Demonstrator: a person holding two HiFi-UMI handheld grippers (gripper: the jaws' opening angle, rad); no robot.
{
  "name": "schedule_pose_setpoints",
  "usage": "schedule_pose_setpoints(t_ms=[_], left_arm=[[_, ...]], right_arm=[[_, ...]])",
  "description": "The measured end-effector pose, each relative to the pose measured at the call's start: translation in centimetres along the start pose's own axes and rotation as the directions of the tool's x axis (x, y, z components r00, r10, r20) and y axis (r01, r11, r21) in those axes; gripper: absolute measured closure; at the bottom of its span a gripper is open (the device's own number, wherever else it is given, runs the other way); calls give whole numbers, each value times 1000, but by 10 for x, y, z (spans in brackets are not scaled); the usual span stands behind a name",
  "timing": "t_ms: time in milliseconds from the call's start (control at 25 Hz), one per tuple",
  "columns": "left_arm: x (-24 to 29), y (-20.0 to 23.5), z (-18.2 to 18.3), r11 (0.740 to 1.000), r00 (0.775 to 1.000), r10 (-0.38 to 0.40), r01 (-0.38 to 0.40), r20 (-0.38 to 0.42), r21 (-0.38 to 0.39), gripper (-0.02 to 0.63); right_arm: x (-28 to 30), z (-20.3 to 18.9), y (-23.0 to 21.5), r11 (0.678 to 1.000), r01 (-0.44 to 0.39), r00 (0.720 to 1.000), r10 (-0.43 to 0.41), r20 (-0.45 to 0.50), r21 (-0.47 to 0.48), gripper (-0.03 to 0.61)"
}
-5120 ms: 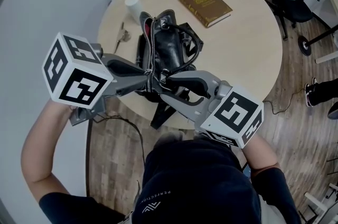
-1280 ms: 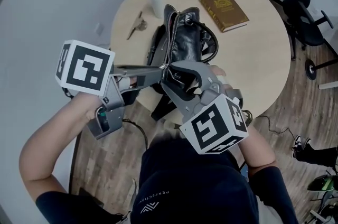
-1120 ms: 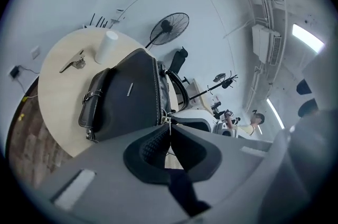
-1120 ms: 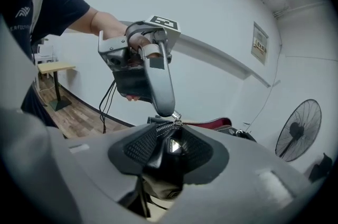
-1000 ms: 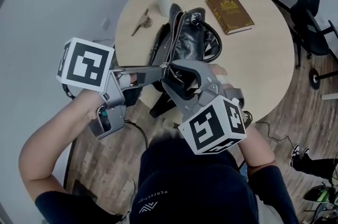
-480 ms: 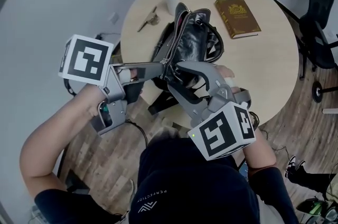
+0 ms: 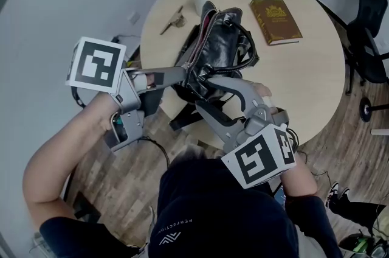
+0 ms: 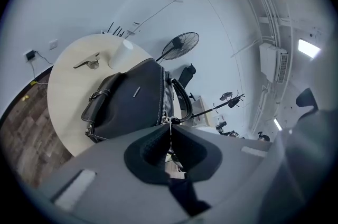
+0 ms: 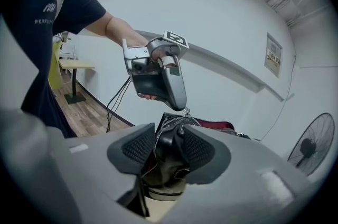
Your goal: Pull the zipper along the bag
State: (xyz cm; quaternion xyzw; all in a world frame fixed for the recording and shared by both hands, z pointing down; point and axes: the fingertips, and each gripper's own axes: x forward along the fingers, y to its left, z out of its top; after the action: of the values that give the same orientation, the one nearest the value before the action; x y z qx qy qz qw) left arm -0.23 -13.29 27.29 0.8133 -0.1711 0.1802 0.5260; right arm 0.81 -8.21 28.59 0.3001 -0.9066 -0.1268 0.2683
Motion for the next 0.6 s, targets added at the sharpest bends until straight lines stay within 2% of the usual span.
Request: schedule_pose_setpoints(t_ms=[200, 600], left_arm=[[-2, 1, -2, 1000, 1000, 26, -26, 11, 7, 594], [1, -4, 4, 1000, 1000, 9, -10, 18, 1, 592]], right_arm=[[11, -12, 8, 997, 7, 999, -10, -43, -83, 419], [9, -10, 12, 996, -33, 997, 27, -71, -85, 433]])
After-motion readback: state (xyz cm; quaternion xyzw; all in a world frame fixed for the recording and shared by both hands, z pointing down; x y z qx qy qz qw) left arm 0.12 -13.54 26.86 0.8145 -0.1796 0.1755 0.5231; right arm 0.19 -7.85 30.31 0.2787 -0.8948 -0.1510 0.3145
